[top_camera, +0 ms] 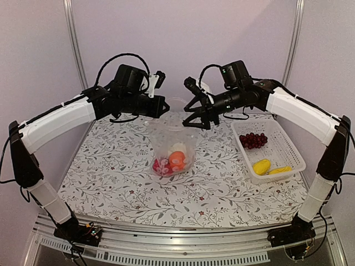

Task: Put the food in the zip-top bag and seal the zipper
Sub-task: Place the fake vegetable in the zipper food storage bag, then adjust the zipper food storage bag at the center of the board.

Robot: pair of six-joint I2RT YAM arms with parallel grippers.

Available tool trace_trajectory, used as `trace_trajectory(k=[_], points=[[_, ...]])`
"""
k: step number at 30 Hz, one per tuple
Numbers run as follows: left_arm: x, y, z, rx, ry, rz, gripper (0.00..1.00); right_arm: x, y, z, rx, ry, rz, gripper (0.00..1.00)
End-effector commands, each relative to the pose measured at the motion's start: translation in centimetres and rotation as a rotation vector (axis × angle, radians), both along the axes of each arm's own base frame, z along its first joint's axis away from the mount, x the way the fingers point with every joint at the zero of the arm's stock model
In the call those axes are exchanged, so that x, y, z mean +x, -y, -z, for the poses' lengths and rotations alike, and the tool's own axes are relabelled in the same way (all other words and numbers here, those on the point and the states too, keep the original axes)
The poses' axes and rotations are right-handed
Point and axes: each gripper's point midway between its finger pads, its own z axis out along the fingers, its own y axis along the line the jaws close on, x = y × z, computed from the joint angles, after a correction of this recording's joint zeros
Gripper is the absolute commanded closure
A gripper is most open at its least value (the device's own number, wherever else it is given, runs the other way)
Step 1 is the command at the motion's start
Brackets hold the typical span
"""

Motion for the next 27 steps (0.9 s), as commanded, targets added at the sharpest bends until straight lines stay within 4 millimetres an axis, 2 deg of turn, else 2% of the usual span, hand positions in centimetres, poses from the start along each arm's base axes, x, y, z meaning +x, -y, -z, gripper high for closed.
trace_trajectory(k=[1,6,8,12,14,18,23,27], points=[[-0.2,-0.3,-1.7,-0.023,0.047,0.037,0.98,-2.7,0.8,1.2,-0.113,0.109,-0.077,0.27],[-0.9,0.1,-1.7,-0.018,0.038,0.087,0.96,-2.0,-0.4,1.7,-0.16,0.119,-0.04,0.29],[-1.0,0.2,-1.6,-0.01,0.029,0.097,0.92,-2.2,-0.9,2.2,-0.178,0.116,-0.052,0.33],[-1.5,-0.4,-1.8,0.022,0.018,0.104,0.81,-3.7,-1.9,4.3,-0.264,0.156,-0.107,0.5],[-1.9,-0.9,-1.6,0.054,0.01,0.101,0.74,-4.1,-2.1,5.0,-0.298,0.179,-0.115,0.63],[-2.4,-2.5,-0.6,0.137,-0.026,0.075,0.61,-4.1,-2.6,5.4,-0.323,0.201,-0.109,0.8],[-2.9,-3.7,0.2,0.191,-0.049,0.055,0.61,-3.9,-3.0,4.4,-0.299,0.207,-0.096,0.98],[-3.1,-3.6,0.2,0.191,-0.049,0.068,0.73,-4.2,-3.2,2.2,-0.247,0.226,-0.099,1.0]])
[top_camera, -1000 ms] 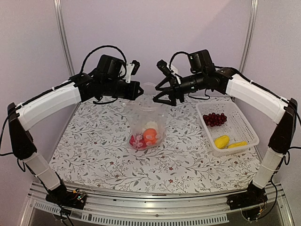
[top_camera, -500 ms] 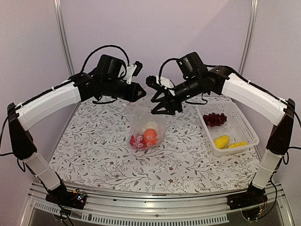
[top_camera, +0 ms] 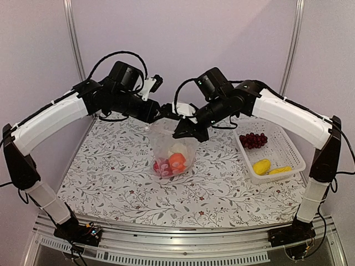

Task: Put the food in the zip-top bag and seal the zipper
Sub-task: Adjust the zipper food storage bag at the center of the board.

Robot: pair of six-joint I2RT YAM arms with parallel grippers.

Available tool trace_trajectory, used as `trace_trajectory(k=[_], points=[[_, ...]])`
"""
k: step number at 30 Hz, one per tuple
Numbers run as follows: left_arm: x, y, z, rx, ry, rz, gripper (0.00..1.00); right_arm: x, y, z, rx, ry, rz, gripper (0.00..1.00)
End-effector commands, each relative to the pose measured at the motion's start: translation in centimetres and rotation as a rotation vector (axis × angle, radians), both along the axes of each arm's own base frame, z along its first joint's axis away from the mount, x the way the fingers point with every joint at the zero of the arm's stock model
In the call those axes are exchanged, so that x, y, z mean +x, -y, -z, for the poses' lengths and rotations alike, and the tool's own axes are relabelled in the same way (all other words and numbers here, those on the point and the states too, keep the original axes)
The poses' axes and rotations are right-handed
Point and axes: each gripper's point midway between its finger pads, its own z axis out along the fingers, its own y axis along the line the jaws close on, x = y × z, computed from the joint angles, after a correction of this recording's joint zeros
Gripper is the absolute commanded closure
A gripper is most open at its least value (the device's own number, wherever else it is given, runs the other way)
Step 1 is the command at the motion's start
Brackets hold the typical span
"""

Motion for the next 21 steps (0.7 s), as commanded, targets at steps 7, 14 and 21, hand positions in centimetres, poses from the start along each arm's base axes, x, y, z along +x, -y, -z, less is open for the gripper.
trace_trajectory(k=[7,14,21], points=[[0.2,-0.6,-5.8,-0.073,0.078,-0.015,0.98,-0.5,0.2,-5.7,0.106,0.067,-0.014,1.0],[0.3,-1.1,-6.6,-0.084,0.135,-0.03,1.0,-1.0,0.3,-6.1,0.118,0.05,-0.025,1.0],[0.2,-1.1,-4.4,-0.06,0.092,-0.023,1.0,-1.0,0.0,-6.0,0.125,0.024,-0.018,0.7]])
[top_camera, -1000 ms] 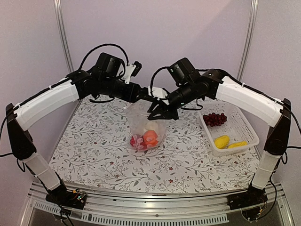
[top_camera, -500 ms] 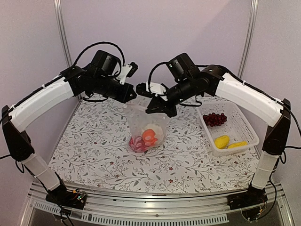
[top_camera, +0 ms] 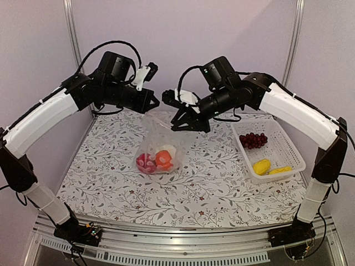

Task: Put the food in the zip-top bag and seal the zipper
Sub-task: Adjust the zipper food storage bag at the center of the board.

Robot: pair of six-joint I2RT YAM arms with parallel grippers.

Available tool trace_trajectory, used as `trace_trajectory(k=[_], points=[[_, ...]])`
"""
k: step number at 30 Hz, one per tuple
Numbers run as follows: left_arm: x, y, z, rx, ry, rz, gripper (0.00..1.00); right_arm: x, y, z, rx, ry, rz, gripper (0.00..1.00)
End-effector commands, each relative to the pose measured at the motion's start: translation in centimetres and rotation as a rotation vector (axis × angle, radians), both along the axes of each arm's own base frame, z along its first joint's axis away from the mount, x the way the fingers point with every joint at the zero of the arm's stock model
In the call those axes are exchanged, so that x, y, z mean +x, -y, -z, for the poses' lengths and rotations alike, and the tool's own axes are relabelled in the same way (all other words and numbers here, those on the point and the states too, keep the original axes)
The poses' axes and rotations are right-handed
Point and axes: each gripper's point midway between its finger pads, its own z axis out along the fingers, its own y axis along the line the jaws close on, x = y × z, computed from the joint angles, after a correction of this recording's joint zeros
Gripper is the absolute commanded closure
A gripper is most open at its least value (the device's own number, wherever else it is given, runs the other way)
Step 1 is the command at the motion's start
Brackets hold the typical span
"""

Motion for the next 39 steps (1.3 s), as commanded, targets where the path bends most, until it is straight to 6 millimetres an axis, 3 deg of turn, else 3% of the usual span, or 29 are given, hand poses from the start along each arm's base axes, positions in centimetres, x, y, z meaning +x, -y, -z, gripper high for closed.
trace_trajectory(k=[1,8,13,18,19,22,23,25,30,33,36,39], points=[[0.7,-0.7,0.7,0.017,0.014,-0.026,1.0,-0.4,0.2,-1.7,0.038,-0.015,0.007,0.67],[0.8,-1.6,1.9,0.068,0.008,-0.049,1.0,-0.7,2.0,-3.6,0.079,-0.073,0.025,0.53],[1.0,-2.3,2.3,0.107,0.031,-0.062,1.0,1.2,5.5,-3.7,0.079,-0.147,0.102,0.52],[1.1,-2.6,3.3,0.161,0.033,-0.043,0.98,3.7,9.7,-2.3,0.078,-0.209,0.217,0.52],[1.1,-2.6,3.5,0.172,0.028,-0.038,0.93,4.0,10.6,-2.0,0.08,-0.215,0.24,0.52],[1.4,-2.7,4.8,0.221,0.003,-0.042,0.6,5.1,13.2,-1.5,0.097,-0.237,0.309,0.52],[1.6,-2.9,5.1,0.236,0.002,-0.052,0.58,5.4,14.0,-1.1,0.098,-0.253,0.332,0.52],[2.0,-3.0,5.6,0.258,0.0,-0.054,0.61,5.6,15.5,-0.7,0.104,-0.267,0.372,0.52],[2.8,-2.6,5.8,0.301,0.0,-0.037,0.83,5.8,18.8,1.0,0.09,-0.27,0.464,0.52],[3.2,-2.3,5.7,0.317,0.012,-0.026,0.82,5.5,20.4,2.2,0.083,-0.291,0.506,0.52],[3.9,-2.2,5.7,0.33,0.023,-0.032,0.75,5.4,21.7,3.5,0.072,-0.326,0.546,0.51],[4.1,-1.2,5.5,0.328,0.032,0.009,0.86,5.9,23.1,5.1,0.067,-0.379,0.598,0.51]])
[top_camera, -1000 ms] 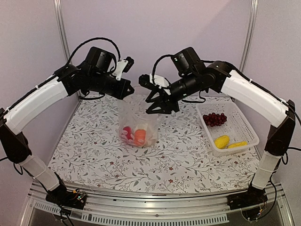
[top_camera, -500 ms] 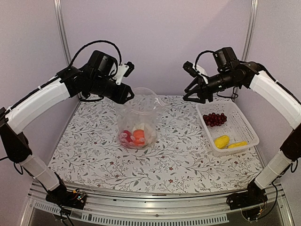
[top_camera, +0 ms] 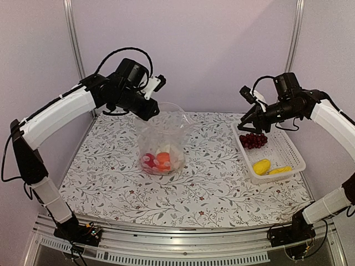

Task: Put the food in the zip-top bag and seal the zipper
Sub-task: Adjust the zipper food storage bag at the center of the board.

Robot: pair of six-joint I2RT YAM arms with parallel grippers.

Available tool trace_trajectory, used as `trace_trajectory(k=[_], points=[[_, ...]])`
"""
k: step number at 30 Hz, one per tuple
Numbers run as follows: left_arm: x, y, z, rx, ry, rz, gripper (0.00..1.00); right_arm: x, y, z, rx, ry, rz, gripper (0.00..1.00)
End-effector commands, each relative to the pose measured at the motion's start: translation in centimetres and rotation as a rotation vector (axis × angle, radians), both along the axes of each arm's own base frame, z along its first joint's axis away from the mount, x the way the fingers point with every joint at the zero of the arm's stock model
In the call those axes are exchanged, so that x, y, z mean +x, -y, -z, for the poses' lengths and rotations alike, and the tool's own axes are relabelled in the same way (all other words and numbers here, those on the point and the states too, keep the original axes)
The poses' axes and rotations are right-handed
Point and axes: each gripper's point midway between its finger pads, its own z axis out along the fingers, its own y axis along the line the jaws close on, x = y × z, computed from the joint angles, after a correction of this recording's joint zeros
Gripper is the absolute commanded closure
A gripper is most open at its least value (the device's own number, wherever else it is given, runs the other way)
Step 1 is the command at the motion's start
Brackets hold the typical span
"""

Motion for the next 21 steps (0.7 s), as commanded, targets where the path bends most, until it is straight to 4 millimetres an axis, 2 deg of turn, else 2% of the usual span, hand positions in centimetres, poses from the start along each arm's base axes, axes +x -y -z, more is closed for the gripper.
trace_trajectory(k=[1,2,3,6,10,15,17,20,21], points=[[0.8,0.5,-0.5,0.017,0.008,0.042,0.94,0.6,1.9,1.9,0.012,-0.079,0.074,0.51],[0.9,0.8,-0.8,0.01,0.011,0.054,0.99,0.9,2.5,2.5,0.008,-0.101,0.092,0.52],[0.9,1.1,-1.1,0.003,0.014,0.062,1.0,1.2,3.1,3.0,0.001,-0.114,0.115,0.52],[1.1,1.4,-1.8,-0.004,0.026,0.079,1.0,2.5,5.3,4.9,-0.029,-0.155,0.197,0.52],[1.7,2.1,-2.9,-0.028,0.042,0.089,1.0,4.4,9.2,7.8,-0.072,-0.217,0.348,0.52],[4.1,2.2,-5.9,-0.078,0.117,-0.002,1.0,5.6,12.9,11.0,-0.187,-0.233,0.45,0.5],[4.3,2.1,-7.0,-0.106,0.14,-0.023,1.0,5.9,14.5,12.5,-0.271,-0.231,0.504,0.46],[3.3,2.0,-7.4,-0.171,0.138,-0.017,1.0,5.4,15.2,14.2,-0.314,-0.249,0.514,0.43],[3.0,2.0,-6.9,-0.176,0.13,-0.013,1.0,5.2,15.2,14.5,-0.314,-0.251,0.512,0.42]])
